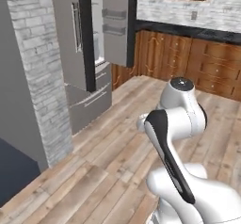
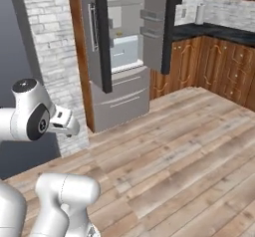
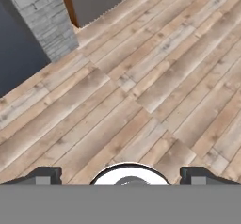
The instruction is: Take the donut and cake from the fridge and place them on the empty tray on the dining counter.
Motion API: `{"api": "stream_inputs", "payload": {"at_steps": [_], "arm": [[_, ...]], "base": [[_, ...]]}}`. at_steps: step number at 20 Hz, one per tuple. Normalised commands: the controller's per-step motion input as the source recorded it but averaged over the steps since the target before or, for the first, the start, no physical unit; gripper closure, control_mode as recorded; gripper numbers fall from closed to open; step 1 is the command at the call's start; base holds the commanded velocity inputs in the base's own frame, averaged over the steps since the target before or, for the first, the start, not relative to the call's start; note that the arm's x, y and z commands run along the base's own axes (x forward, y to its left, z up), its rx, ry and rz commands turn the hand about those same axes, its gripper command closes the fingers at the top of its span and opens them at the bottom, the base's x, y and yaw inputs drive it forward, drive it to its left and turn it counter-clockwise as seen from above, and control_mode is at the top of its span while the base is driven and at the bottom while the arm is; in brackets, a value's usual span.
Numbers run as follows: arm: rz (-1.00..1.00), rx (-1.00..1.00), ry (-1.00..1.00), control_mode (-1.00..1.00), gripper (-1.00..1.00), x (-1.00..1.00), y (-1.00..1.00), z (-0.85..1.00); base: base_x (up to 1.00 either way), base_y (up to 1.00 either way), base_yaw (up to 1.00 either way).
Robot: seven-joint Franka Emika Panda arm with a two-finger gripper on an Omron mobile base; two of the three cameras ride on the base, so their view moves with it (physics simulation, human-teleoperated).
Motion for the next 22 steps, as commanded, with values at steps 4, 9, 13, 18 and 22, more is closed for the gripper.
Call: {"api": "stream_inputs", "payload": {"at_steps": [4, 9, 13, 18, 22], "arm": [[0.00, 0.00, 0.00, 1.00, -1.00, 0.00, 0.00, 0.00], [0.00, 0.00, 0.00, 1.00, -1.00, 0.00, 0.00, 0.00], [0.00, 0.00, 0.00, 1.00, -1.00, 0.00, 0.00, 0.00], [0.00, 0.00, 0.00, 1.00, -1.00, 0.00, 0.00, 0.00], [0.00, 0.00, 0.00, 1.00, -1.00, 0.00, 0.00, 0.00]], "base": [[1.00, -0.56, -0.12], [1.00, -0.71, 0.10], [1.00, -0.46, 0.32], [1.00, -0.36, 0.36], [1.00, -0.31, 0.38]]}}
